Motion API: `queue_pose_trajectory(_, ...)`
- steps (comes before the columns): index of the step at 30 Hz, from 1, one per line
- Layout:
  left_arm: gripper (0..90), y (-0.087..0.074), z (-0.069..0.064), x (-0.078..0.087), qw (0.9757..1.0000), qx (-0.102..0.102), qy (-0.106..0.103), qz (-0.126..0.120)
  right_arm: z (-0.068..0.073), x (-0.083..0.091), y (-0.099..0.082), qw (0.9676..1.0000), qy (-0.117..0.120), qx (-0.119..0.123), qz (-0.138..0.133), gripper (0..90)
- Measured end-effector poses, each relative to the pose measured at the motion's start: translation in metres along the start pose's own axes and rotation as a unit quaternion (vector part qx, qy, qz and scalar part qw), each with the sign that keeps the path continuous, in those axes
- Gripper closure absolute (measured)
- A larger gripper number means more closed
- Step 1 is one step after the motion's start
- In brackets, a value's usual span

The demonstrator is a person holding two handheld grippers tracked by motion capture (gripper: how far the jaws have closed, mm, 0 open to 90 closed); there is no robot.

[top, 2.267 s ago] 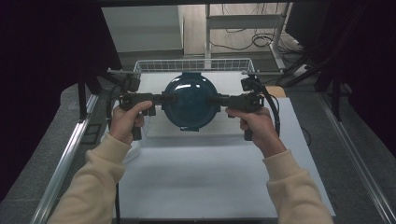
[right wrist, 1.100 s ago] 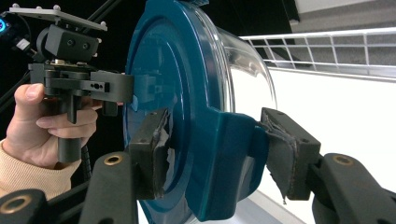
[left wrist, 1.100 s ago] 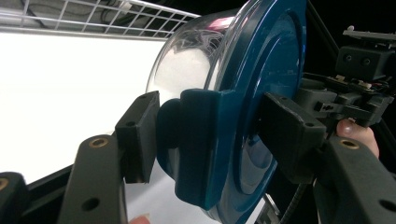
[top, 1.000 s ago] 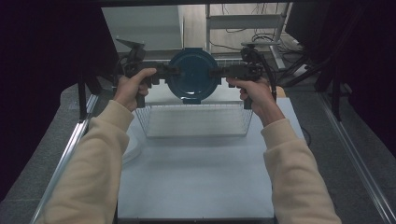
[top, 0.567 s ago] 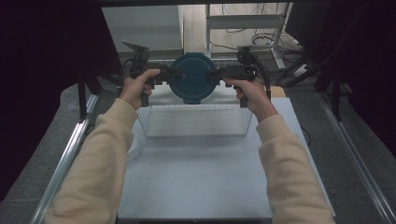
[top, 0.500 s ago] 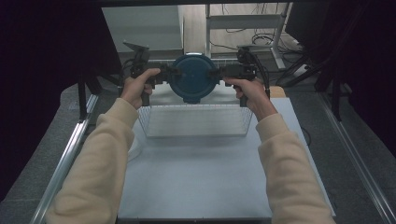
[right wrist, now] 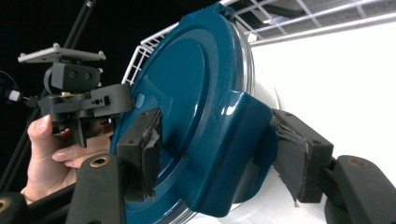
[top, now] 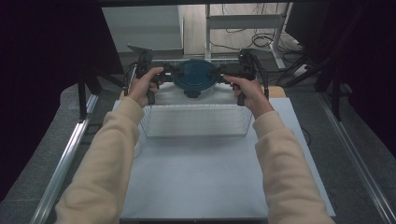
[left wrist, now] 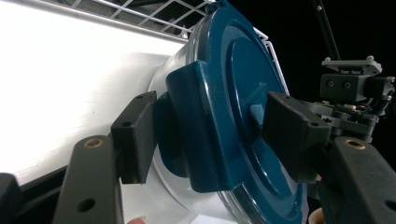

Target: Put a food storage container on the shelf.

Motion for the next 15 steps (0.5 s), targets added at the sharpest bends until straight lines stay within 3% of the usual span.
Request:
queue_pose_trajectory(3, 37.3, 0.0, 0.0, 0.0, 1.0, -0.003, -0.004, -0.004, 0.0, -0.001, 0.0, 1.0, -0.003, 0.003, -0.003, 36.4)
queue_pose_trajectory(5, 36.1, -0.001, 0.0, 0.0, 0.9999, -0.007, -0.006, -0.006, 0.002, -0.002, -0.001, 0.9997, -0.019, 0.012, -0.008, 31.6)
queue_pose_trajectory(6, 34.4, -0.002, -0.001, 0.0, 0.9996, -0.027, 0.003, -0.012, 0.004, -0.003, -0.002, 0.9991, -0.033, 0.023, -0.011, 24.5)
queue_pose_trajectory(7, 33.0, -0.002, -0.001, 0.0, 0.9996, -0.027, 0.003, -0.012, 0.004, -0.003, -0.002, 0.9991, -0.033, 0.023, -0.011, 24.5)
queue_pose_trajectory(8, 31.6, -0.003, -0.002, 0.001, 0.9983, -0.052, 0.015, -0.021, 0.011, -0.001, -0.003, 0.9973, -0.058, 0.038, -0.022, 17.0)
queue_pose_trajectory(9, 30.3, -0.003, -0.002, 0.001, 0.9983, -0.052, 0.015, -0.021, 0.011, -0.001, -0.003, 0.9973, -0.058, 0.038, -0.022, 17.0)
queue_pose_trajectory(10, 28.5, -0.002, -0.004, 0.008, 0.9965, -0.065, 0.025, -0.046, 0.014, 0.002, -0.006, 0.991, -0.11, 0.069, -0.034, 10.7)
queue_pose_trajectory(12, 24.1, -0.001, -0.006, 0.015, 0.994, -0.075, 0.04, -0.07, 0.017, 0.004, -0.01, 0.9862, -0.135, 0.089, -0.035, 7.8)
queue_pose_trajectory(13, 22.8, -0.001, -0.006, 0.015, 0.994, -0.075, 0.04, -0.07, 0.017, 0.004, -0.01, 0.9862, -0.135, 0.089, -0.035, 7.8)
queue_pose_trajectory(14, 22.6, -0.004, -0.007, 0.021, 0.99, -0.096, 0.068, -0.078, 0.018, 0.008, -0.014, 0.9806, -0.162, 0.104, -0.037, 7.2)
queue_pose_trajectory(15, 22.0, -0.008, -0.009, 0.023, 0.9878, -0.112, 0.079, -0.075, 0.019, 0.011, -0.015, 0.9775, -0.173, 0.113, -0.043, 7.2)
Point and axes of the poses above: each handheld gripper's, and its own axes: x roughly backward along the jaws, y roughly out of its top, z roughly to its left, the point moved 9 cm from there along -x, roughly forward along the jaws, and after that the axes turned 11 degrees about z, right-handed, at the moved point
